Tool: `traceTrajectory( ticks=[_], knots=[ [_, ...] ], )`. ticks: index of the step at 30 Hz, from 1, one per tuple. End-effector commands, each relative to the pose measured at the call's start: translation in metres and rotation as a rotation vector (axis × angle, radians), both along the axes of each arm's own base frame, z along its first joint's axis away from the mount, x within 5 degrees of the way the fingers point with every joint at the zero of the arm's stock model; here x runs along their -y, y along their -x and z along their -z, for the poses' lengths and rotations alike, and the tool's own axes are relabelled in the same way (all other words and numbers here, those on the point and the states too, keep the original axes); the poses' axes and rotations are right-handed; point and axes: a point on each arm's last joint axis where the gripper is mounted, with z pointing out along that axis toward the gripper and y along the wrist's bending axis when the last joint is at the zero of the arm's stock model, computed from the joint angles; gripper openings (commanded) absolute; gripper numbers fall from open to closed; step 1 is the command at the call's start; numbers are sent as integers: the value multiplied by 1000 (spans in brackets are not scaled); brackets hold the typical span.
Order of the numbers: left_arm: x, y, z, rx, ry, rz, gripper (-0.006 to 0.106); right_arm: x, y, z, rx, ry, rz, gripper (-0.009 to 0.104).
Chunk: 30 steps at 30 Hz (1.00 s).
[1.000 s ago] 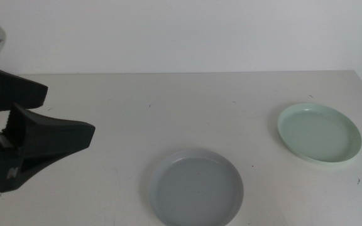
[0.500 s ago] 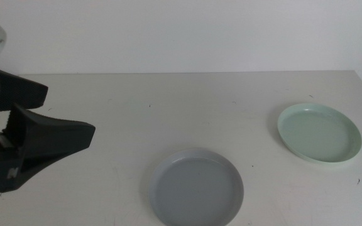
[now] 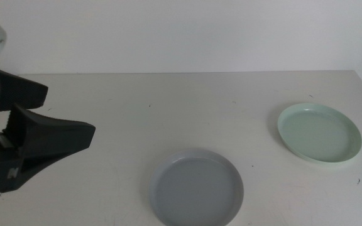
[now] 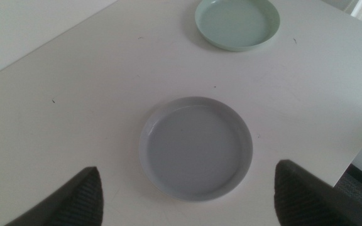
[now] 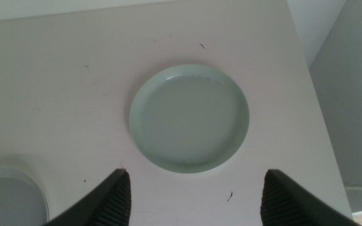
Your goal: Stack the three bowls on top of each other.
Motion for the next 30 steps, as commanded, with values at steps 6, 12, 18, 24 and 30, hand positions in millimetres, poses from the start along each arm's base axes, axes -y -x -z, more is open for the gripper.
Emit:
traceTrajectory(
  ticks=[6, 12, 18, 24, 30],
  knots=[
    [1, 1, -15, 59, 77, -8, 105, 7, -57, -12, -78, 16, 37, 52],
    [1, 1, -15, 59, 77, -8, 105, 29, -101, 16, -252, 2, 110, 52],
    [1, 1, -15, 60, 76, -8, 105, 53, -135, 59, -385, -12, 170, 52],
    [1, 1, -15, 60, 76, -8, 105, 67, -168, 105, -454, -3, 169, 52],
    [1, 1, -15, 60, 76, -8, 105, 69, -196, 140, -431, -10, 129, 52]
  ],
)
